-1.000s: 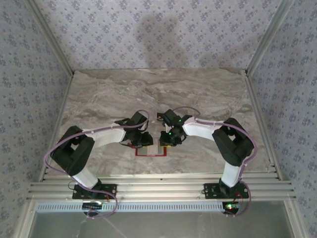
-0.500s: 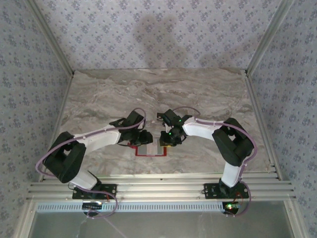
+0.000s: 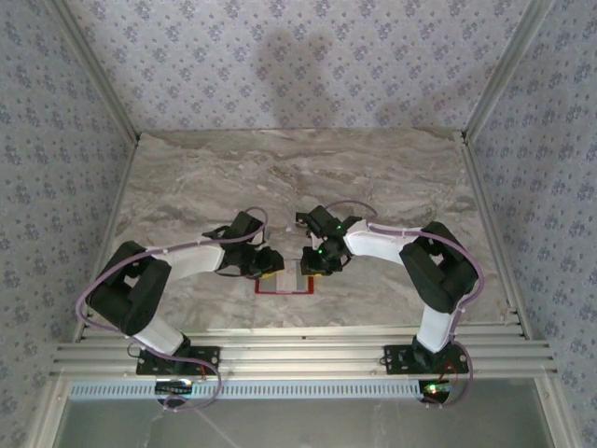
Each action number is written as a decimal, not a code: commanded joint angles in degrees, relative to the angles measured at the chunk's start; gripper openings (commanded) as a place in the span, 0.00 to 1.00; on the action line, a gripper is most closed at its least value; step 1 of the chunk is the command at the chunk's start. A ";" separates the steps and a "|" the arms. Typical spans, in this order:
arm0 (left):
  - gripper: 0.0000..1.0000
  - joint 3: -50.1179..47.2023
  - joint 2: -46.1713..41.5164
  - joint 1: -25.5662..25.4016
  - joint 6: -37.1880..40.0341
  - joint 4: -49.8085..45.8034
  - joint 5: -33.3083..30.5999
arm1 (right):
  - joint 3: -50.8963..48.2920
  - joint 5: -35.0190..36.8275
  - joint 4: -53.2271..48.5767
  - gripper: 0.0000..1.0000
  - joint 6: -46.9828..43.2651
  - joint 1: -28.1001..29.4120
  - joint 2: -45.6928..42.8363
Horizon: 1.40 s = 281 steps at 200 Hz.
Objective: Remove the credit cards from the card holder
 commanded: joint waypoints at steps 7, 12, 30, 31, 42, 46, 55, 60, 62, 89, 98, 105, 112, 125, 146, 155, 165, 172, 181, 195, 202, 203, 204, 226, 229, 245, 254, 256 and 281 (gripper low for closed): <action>0.35 -0.49 1.24 0.50 -0.51 2.60 2.73 | 0.11 1.05 -3.13 0.24 -0.08 0.19 0.90; 0.35 -0.43 1.40 0.52 -0.55 2.72 2.93 | 0.11 1.08 -3.13 0.24 -0.12 0.11 0.87; 0.35 -0.78 1.79 0.54 -0.93 4.30 4.32 | 0.11 1.07 -3.37 0.24 -0.10 0.16 0.82; 0.35 -0.79 1.84 0.50 -0.98 4.35 4.36 | 0.11 1.08 -3.34 0.24 -0.08 0.13 0.77; 0.34 -0.80 1.91 0.51 -1.03 4.88 4.70 | 0.11 1.08 -3.36 0.24 -0.06 0.11 0.81; 0.34 -0.84 1.90 0.51 -1.06 4.99 4.75 | 0.15 1.07 -3.36 0.24 -0.06 0.13 0.82; 0.34 -0.84 2.02 0.54 -0.96 5.32 5.01 | 0.11 1.08 -3.35 0.24 -0.08 0.13 0.77; 0.33 -0.75 2.14 0.59 -0.99 5.36 5.15 | 0.11 1.08 -3.32 0.24 -0.10 0.18 0.77; 0.33 -0.72 2.15 0.56 -0.93 5.36 5.23 | 0.11 1.08 -3.33 0.24 -0.09 0.12 0.76; 0.33 -0.32 3.03 0.63 -0.61 5.61 5.80 | 0.02 1.08 -3.38 0.24 -0.08 0.11 0.82; 0.33 -0.22 3.52 0.64 -0.40 5.54 5.73 | 0.02 1.07 -3.31 0.24 -0.13 0.13 0.88; 0.32 -0.13 4.07 0.62 -0.25 5.43 5.72 | 0.02 1.08 -3.23 0.24 -0.06 0.11 0.90; 0.32 -0.10 4.56 0.63 -0.20 5.51 5.70 | 0.02 1.06 -3.37 0.24 -0.12 0.11 0.92; 0.31 -0.26 5.43 0.63 -0.25 5.98 6.01 | 0.00 1.04 -3.31 0.24 -0.06 0.11 0.90; 0.28 -0.68 5.94 0.62 -0.50 7.01 6.36 | -0.07 1.07 -3.48 0.24 -0.07 0.11 0.84; 0.27 -0.71 5.77 0.58 -0.38 6.86 6.29 | -0.07 1.06 -3.52 0.24 -0.07 0.11 0.82; 0.25 -0.63 5.51 0.62 -0.15 6.32 5.91 | -0.15 1.08 -3.53 0.24 -0.06 0.15 0.82; 0.23 -0.47 5.18 0.62 0.03 5.76 5.52 | -0.08 1.04 -3.41 0.24 -0.06 0.17 0.84; 0.21 -0.45 4.67 0.62 0.35 5.02 4.96 | -0.03 1.06 -3.41 0.24 -0.12 0.18 0.86; 0.19 -0.32 3.72 0.61 0.82 3.90 4.30 | 0.02 1.06 -3.48 0.24 -0.07 0.13 0.83; 0.18 -0.17 3.25 0.62 1.06 3.20 3.95 | 0.02 0.97 -3.56 0.24 -0.07 0.11 0.82; 0.18 -0.13 3.19 0.63 1.11 3.05 3.87 | 0.11 0.94 -3.57 0.24 -0.11 0.11 0.82; 0.18 -0.07 3.11 0.64 1.14 2.93 3.83 | 0.11 0.96 -3.57 0.24 -0.08 0.11 0.82; 0.15 0.94 2.14 0.73 2.55 -0.24 2.77 | 0.28 1.08 -3.67 0.24 -0.06 0.15 0.90; 0.14 1.03 1.99 0.73 2.66 -0.60 2.62 | 0.28 1.07 -3.74 0.24 -0.06 0.13 0.97; 0.13 1.08 1.22 0.82 3.09 -1.44 2.13 | 0.53 1.02 -3.87 0.24 -0.08 0.11 1.08; 0.13 1.13 0.87 0.83 3.18 -1.63 2.12 | 0.55 1.07 -3.84 0.24 -0.06 0.13 1.04; 0.13 1.20 0.80 0.84 3.19 -1.68 2.12 | 0.55 1.08 -3.81 0.24 -0.06 0.11 1.00; 0.13 1.37 0.52 0.98 3.54 -2.39 1.97 | 0.68 1.03 -3.86 0.24 -0.07 0.12 1.05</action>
